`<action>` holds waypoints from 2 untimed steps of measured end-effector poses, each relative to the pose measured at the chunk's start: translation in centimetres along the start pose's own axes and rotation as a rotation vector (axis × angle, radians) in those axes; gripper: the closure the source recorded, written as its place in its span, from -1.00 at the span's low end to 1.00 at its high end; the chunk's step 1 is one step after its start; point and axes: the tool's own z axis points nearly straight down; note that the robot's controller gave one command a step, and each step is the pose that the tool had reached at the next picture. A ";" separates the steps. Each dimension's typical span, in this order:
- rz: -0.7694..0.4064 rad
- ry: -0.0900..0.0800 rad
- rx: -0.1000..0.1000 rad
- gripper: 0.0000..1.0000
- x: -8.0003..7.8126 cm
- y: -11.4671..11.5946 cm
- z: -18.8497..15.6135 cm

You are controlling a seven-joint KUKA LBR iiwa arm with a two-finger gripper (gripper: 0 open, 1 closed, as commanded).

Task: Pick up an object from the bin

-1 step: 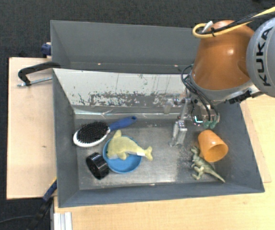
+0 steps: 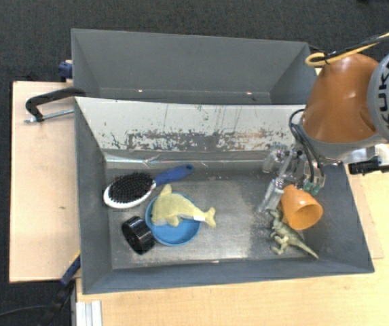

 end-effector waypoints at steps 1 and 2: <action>0.007 0.001 0.000 -1.00 -3.3 -5.1 9.6; -0.525 -0.017 -0.012 -1.00 0.9 -9.2 9.0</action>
Offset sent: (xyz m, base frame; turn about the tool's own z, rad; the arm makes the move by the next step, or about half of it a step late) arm 0.0168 -0.0559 -0.0925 0.0020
